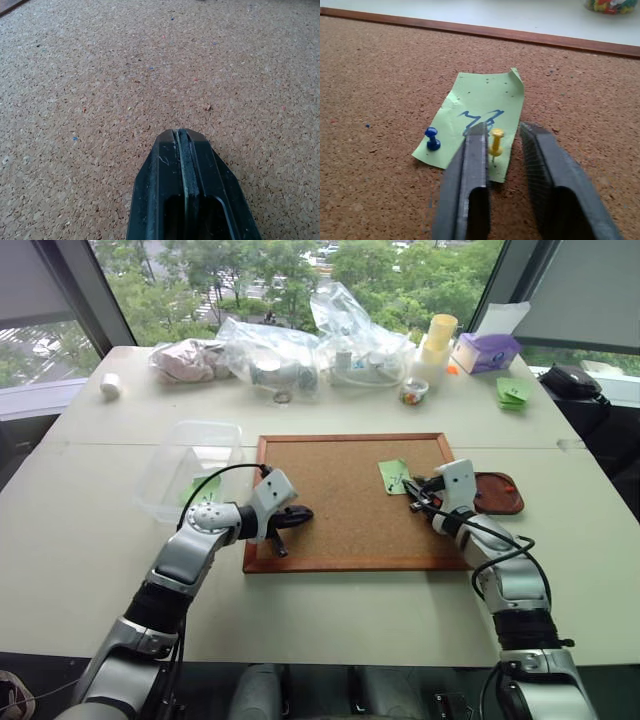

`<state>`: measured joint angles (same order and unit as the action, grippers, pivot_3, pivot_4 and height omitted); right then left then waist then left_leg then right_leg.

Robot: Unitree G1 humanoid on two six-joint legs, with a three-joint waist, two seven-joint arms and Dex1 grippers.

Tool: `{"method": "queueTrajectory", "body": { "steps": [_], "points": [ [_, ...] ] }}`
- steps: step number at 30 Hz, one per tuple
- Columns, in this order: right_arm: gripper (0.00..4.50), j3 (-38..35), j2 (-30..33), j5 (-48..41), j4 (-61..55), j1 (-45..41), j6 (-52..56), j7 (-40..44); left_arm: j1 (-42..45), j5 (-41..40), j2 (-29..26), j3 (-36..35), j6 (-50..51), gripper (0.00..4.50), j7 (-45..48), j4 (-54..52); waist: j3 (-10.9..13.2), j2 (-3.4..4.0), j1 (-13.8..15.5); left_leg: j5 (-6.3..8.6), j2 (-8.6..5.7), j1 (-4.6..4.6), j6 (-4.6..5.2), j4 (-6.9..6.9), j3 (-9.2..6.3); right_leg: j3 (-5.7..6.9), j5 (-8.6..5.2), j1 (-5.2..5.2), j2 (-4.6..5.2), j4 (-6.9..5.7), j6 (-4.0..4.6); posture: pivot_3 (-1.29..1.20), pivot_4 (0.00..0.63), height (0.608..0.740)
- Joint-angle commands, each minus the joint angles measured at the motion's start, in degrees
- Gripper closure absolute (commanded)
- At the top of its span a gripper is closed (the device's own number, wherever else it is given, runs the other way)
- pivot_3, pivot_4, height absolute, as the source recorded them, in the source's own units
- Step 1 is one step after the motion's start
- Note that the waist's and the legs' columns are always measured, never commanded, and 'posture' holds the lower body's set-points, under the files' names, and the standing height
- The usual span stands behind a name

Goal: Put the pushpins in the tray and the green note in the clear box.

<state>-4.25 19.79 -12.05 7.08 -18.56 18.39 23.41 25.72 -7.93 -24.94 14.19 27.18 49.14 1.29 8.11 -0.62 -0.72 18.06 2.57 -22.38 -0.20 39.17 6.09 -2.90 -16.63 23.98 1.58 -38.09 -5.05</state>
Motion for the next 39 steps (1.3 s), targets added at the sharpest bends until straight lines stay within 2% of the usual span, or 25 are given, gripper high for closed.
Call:
{"method": "queueTrajectory", "body": {
  "steps": [1,10,18,21,26,30,35,38,39],
  "points": [
    [4.48,-1.7,0.1,-0.5,-2.6,0.3,-1.2,-0.6,-1.5,0.7,-0.3,1.6,1.2,4.50,0.3,0.9,0.0,0.00,0.0,0.00,0.00,0.00,0.00,0.00,0.00,0.00,0.00,0.00,0.00,0.00,0.00,0.00,0.150,0.738],
    [4.48,-4.4,-1.3,-0.9,-6.2,2.4,-5.4,-3.8,-1.7,0.7,-0.1,1.8,1.4,4.50,0.6,1.0,0.0,0.00,0.0,0.00,0.00,-0.01,0.00,0.00,-0.02,0.01,0.00,0.00,0.00,0.00,0.00,0.00,0.150,0.738],
    [4.48,-5.7,-3.0,-3.3,-7.7,3.2,-3.5,-4.1,-1.6,0.8,-0.2,2.1,1.3,4.50,1.0,1.2,0.0,0.00,-0.1,0.00,0.03,0.01,0.00,0.00,-0.03,0.01,0.00,0.00,-0.03,-0.01,0.00,0.00,0.150,0.738],
    [4.48,-9.7,-3.7,-5.8,-7.9,3.0,-2.0,-6.9,-1.7,0.8,-0.2,2.0,1.4,4.50,1.0,1.1,0.0,0.00,-0.1,0.00,0.03,0.01,0.00,0.00,-0.03,0.01,0.00,-0.01,-0.02,-0.01,0.00,0.00,0.150,0.738],
    [4.48,-15.6,1.1,-3.7,-2.3,2.0,-3.4,-11.3,-1.9,0.8,-0.3,2.0,1.5,4.50,0.9,0.9,0.0,0.00,-0.1,0.00,0.01,0.01,0.00,0.00,-0.02,0.01,0.00,-0.01,0.00,0.00,0.00,0.00,0.150,0.738],
    [4.48,-16.7,4.8,-2.6,2.3,1.0,-4.1,-11.2,-1.7,0.8,-0.3,2.2,1.4,4.50,1.2,1.1,0.0,0.02,-0.3,0.00,0.03,0.03,0.00,-0.01,-0.01,0.01,0.00,-0.01,-0.03,0.00,0.00,0.00,0.150,0.738],
    [4.48,-16.8,6.4,-1.9,6.9,-0.2,-5.4,-10.6,-1.1,0.9,-0.1,2.4,1.1,4.50,1.4,1.9,0.0,0.04,-0.3,0.00,0.03,0.06,0.00,-0.01,0.02,-0.02,0.00,-0.03,-0.04,-0.01,0.00,0.00,0.150,0.738],
    [3.59,-17.1,6.7,-1.4,9.4,-0.5,-6.1,-10.7,-1.0,1.0,-0.1,2.3,0.9,4.50,1.4,2.1,0.0,0.04,-0.1,0.00,0.02,0.06,0.00,-0.01,0.01,-0.02,0.00,-0.04,-0.03,0.00,0.00,0.00,0.150,0.738],
    [3.12,-17.1,6.7,-1.4,9.6,-0.5,-6.3,-10.7,-1.0,1.1,-0.1,2.3,0.8,4.50,1.4,2.1,0.0,0.04,-0.1,0.00,0.02,0.06,0.00,-0.01,0.01,-0.02,0.00,-0.04,-0.02,0.00,0.00,0.00,0.150,0.738]
  ]
}}
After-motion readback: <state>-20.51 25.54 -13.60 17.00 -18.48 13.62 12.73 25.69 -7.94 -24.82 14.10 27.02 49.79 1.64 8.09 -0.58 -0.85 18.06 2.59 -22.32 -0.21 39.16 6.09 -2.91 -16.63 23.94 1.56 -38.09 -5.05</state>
